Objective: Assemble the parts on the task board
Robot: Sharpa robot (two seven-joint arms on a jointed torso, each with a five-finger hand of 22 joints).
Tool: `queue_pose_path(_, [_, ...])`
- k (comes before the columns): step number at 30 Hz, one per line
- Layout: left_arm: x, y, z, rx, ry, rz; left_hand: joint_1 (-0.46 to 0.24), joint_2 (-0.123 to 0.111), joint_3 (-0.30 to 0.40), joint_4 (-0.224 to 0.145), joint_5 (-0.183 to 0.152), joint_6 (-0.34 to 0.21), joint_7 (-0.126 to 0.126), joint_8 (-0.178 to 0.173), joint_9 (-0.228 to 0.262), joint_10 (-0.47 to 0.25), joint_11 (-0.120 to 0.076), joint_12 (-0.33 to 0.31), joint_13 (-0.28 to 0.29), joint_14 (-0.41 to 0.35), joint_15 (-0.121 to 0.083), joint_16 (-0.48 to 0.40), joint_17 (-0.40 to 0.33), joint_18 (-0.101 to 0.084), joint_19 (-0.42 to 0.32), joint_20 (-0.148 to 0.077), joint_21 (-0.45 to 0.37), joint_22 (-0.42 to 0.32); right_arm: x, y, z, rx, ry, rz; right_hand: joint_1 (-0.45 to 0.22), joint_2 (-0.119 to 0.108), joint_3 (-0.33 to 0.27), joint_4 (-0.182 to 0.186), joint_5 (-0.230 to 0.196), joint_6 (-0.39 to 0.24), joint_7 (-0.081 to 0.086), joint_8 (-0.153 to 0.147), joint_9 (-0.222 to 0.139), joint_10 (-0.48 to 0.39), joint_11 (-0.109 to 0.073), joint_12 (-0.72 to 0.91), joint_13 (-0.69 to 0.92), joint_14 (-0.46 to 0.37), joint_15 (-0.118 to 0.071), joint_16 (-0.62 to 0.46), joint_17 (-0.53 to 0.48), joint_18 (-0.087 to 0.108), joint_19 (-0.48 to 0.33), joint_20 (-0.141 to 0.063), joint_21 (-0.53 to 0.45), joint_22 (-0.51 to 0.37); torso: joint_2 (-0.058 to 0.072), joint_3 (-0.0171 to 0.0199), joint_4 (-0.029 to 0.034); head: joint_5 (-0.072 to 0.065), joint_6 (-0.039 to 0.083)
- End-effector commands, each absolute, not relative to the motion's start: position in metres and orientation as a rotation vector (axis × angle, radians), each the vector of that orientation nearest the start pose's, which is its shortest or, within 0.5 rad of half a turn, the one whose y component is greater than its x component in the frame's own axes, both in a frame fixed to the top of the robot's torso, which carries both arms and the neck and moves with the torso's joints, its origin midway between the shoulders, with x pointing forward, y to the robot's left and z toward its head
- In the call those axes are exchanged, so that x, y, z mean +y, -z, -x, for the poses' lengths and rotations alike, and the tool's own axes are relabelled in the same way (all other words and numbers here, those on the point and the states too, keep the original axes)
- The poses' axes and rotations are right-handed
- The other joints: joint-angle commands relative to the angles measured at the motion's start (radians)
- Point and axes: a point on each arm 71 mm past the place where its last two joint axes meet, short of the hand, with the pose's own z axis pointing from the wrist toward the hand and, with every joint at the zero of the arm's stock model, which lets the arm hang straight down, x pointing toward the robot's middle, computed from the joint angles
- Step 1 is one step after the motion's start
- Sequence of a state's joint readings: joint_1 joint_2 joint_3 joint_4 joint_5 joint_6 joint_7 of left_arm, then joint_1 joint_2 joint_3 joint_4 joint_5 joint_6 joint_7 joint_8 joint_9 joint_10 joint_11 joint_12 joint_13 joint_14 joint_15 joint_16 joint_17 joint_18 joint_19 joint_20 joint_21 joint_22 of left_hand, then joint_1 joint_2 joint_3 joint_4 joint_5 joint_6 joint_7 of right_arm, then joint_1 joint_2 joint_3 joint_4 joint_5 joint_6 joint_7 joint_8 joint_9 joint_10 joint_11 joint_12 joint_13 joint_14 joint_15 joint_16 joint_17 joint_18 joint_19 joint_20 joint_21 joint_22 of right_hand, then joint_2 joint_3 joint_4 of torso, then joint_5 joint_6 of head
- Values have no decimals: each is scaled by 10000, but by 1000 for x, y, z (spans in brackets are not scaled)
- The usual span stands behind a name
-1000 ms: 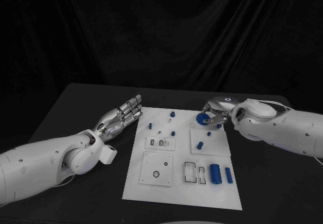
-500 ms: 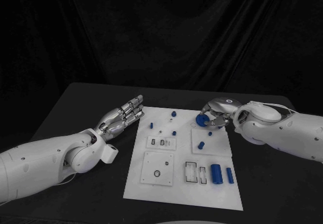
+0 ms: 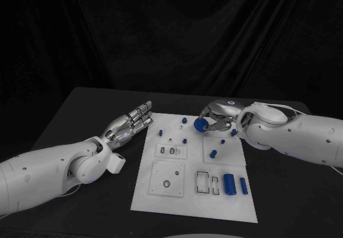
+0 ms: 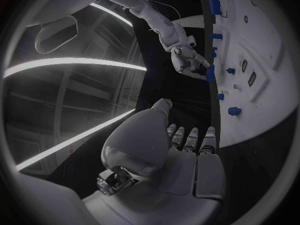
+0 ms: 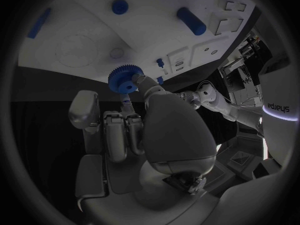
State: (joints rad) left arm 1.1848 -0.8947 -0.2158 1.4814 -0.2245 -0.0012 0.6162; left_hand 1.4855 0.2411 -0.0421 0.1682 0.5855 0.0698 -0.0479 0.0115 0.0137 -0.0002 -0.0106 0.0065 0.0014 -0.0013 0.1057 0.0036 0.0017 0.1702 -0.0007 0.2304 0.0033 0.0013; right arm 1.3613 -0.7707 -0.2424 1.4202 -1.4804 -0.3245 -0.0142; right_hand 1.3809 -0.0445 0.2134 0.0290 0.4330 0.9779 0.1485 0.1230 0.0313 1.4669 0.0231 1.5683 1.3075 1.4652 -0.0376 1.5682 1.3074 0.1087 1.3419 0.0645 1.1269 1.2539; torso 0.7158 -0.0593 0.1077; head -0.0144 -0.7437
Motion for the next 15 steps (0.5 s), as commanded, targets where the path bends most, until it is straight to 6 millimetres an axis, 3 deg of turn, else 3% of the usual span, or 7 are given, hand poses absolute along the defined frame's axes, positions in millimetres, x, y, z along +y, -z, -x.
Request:
queue_pose_path(1, [227, 232, -453, 16011, 17677, 7633, -24, 9, 36, -49, 32, -22, 56, 64, 13, 2, 102, -65, -14, 13, 79, -36, -17, 98, 7, 69, -33, -13, -183, 181, -506, 16721, -6192, 3742, -84, 4, 1, 59, -59, 818, -593, 753, 2621, 1039, -73, 25, 2633, 1055, -92, 26, 2634, -52, 80, -20, 34, 14, 13, 5, 2, -24, 1])
queue_pose_path(4, [227, 232, -453, 16035, 17676, 7645, -26, 9, 40, -55, 32, -23, 59, 63, 12, 2, 104, -65, -14, 13, 87, -36, -17, 99, 8, 74, -32, -12, -169, 182, -509, 16784, -6303, 3942, -107, -1, -1, 67, -159, 773, -587, 736, 2656, 1039, -67, 25, 2633, 1055, -88, 26, 2634, -54, 84, -21, 31, 23, 13, 9, -19, -36, -9])
queue_pose_path(10, [226, 232, -453, 16094, 17707, 7651, -30, 6, 46, -64, 30, -16, 62, 65, 13, 2, 112, -65, -14, 13, 101, -36, -17, 99, 11, 83, -30, -10, -150, 186, -515, 16859, -6394, 4196, -122, -5, 3, 70, -244, 705, -571, 701, 2680, 1039, -57, 25, 2633, 1055, -83, 26, 2634, -53, 81, -19, 13, 23, 10, 10, 13, -47, -47])
queue_pose_path(15, [225, 232, -453, 16128, 17748, 7638, -30, 6, 46, -64, 30, -16, 62, 65, 13, 2, 112, -65, -14, 13, 101, -36, -17, 99, 11, 83, -30, -10, -137, 190, -519, 16944, -6462, 4360, -124, -2, 12, 70, -263, 656, -557, 673, 2688, 1039, -47, 25, 2633, 1055, -77, 26, 2634, -53, 82, -17, 8, 26, 9, 4, -14, 5, -25])
